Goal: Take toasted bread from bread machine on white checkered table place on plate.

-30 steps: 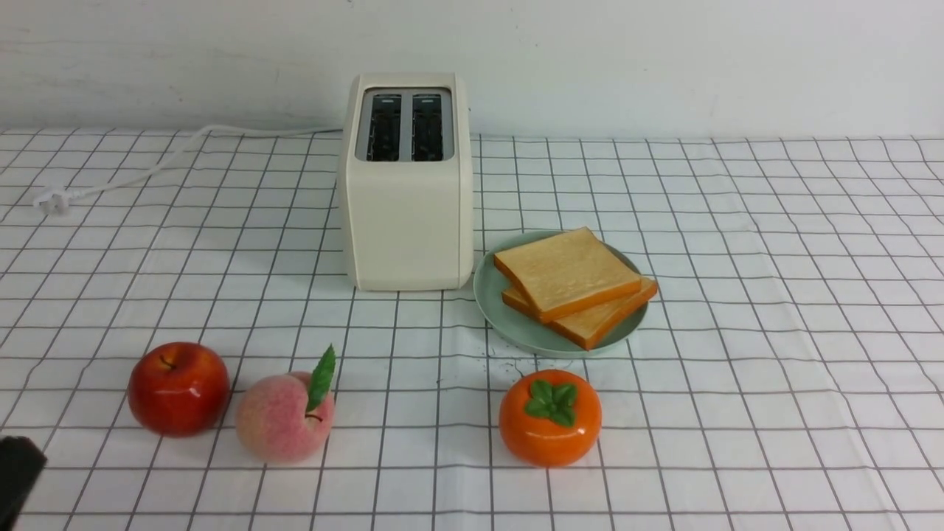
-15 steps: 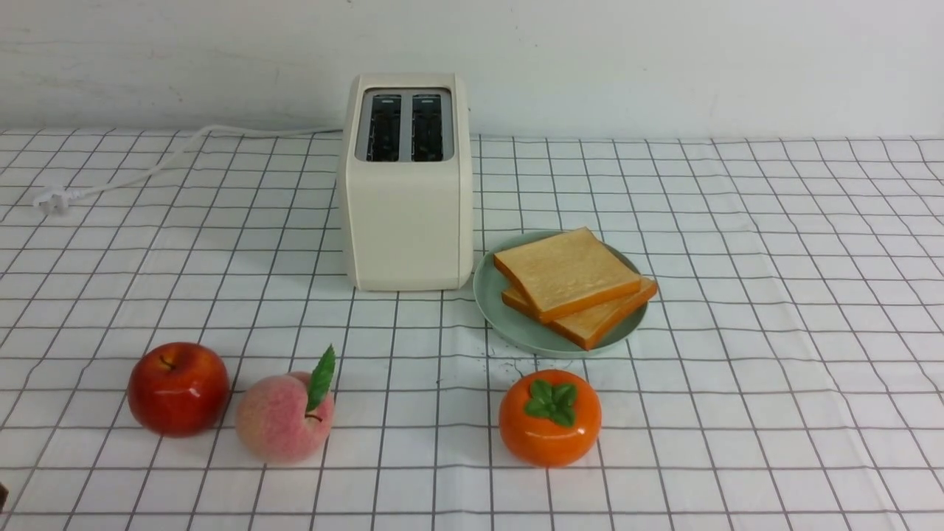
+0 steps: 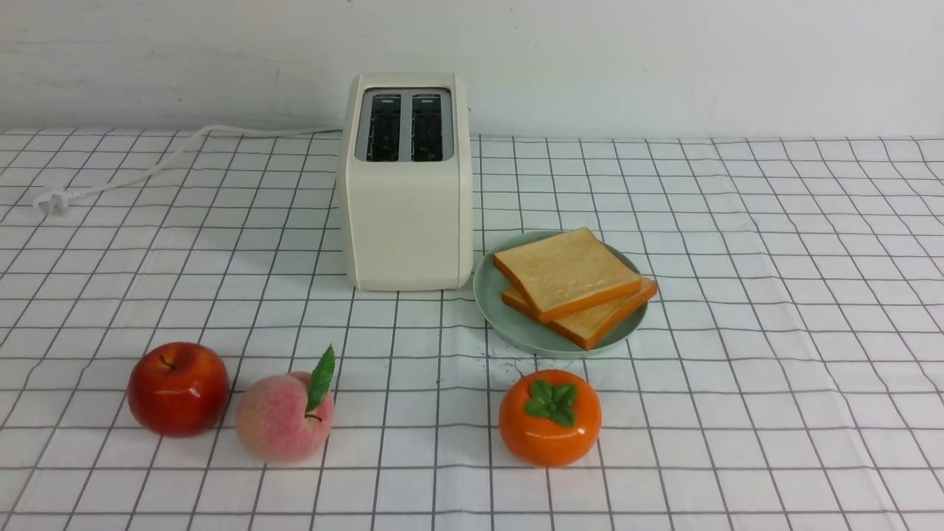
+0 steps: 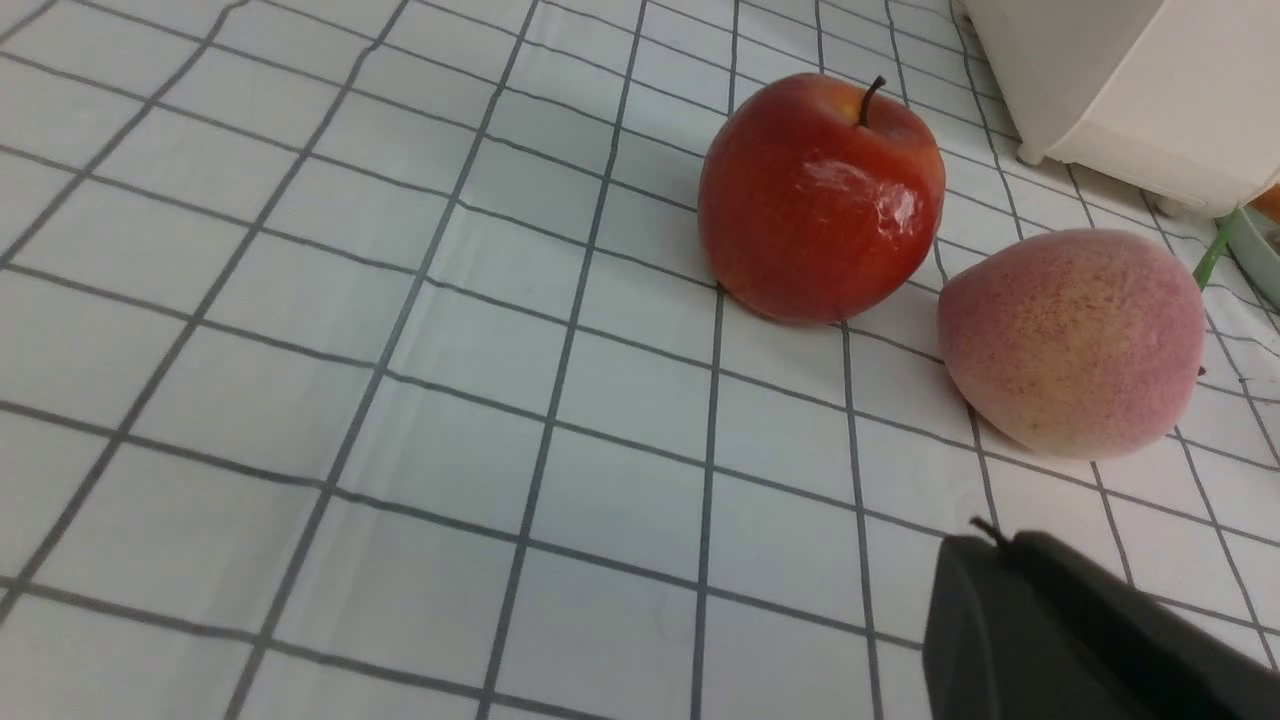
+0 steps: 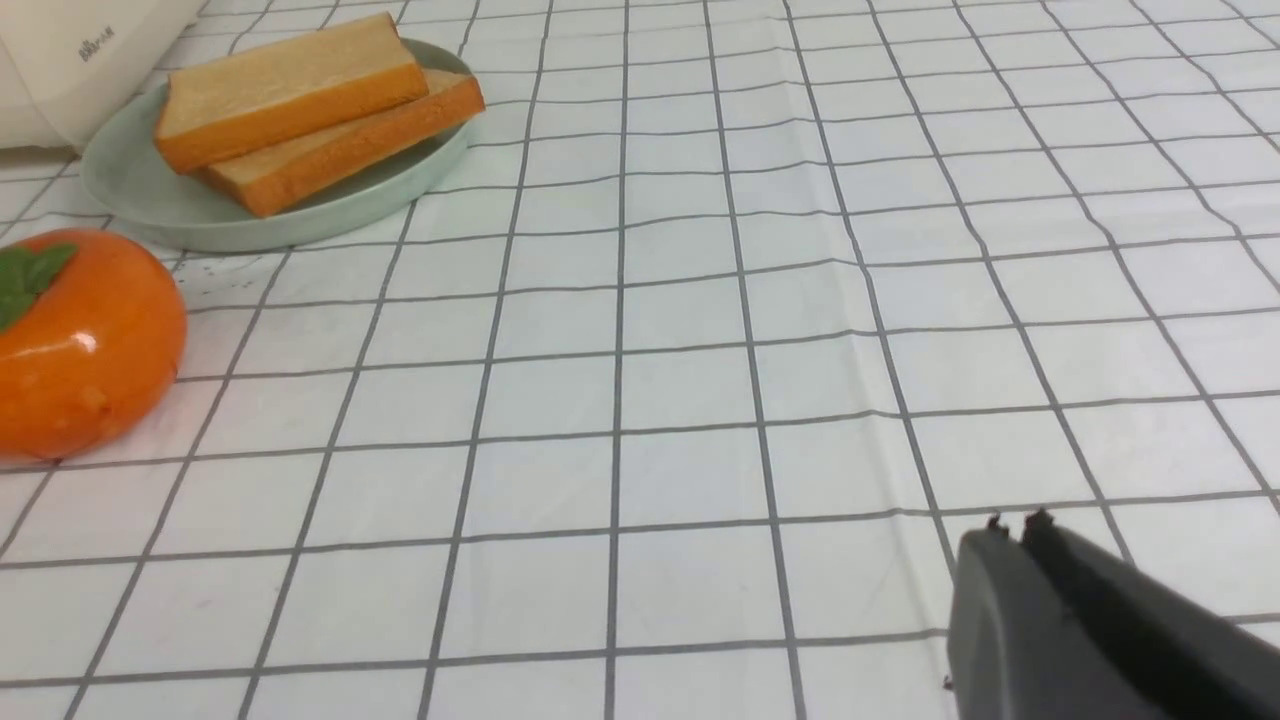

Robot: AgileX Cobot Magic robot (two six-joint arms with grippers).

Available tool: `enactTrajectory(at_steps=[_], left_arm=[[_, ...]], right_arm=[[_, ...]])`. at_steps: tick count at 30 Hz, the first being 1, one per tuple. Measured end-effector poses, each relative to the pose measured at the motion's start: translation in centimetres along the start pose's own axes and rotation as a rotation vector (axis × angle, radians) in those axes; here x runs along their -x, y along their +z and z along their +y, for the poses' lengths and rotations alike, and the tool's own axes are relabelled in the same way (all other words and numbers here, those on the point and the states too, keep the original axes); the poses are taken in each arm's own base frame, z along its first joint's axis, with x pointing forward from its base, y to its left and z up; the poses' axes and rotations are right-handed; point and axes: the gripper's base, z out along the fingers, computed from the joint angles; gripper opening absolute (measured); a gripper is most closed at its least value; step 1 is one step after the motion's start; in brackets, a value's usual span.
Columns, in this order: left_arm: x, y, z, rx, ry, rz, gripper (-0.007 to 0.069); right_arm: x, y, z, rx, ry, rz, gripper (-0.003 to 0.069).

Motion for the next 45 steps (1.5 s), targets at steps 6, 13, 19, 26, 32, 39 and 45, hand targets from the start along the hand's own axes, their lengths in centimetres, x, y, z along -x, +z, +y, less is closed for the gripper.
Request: enactTrajectory(at_steps=[6,13,19,26,32,39,45], left_arm=[[-0.01,0.00,-0.02,-0.002,-0.008,0.001,-0.0013],[-0.01,0.00,-0.02,-0.002,-0.009,0.001,-0.0011],[-0.01,0.00,-0.02,-0.002,-0.009,0.001,-0.0005],[-0.02,0.00,-0.02,-0.002,-0.009,0.002,0.0000],[-0.02,0.00,-0.02,-0.002,-0.009,0.002,0.0002],[-0.02,0.00,-0.02,-0.002,-0.009,0.002,0.0005],[-0.02,0.00,-0.02,-0.002,-0.009,0.002,0.0008]], right_arm=[[0.00,0.00,0.00,0.000,0.000,0.000,0.0020],[0.00,0.00,0.00,0.000,0.000,0.000,0.0022],[0.00,0.00,0.00,0.000,0.000,0.000,0.0027],[0.00,0.00,0.00,0.000,0.000,0.000,0.0035],[0.00,0.00,0.00,0.000,0.000,0.000,0.0035],[0.00,0.00,0.00,0.000,0.000,0.000,0.0035],[0.00,0.00,0.00,0.000,0.000,0.000,0.0040]])
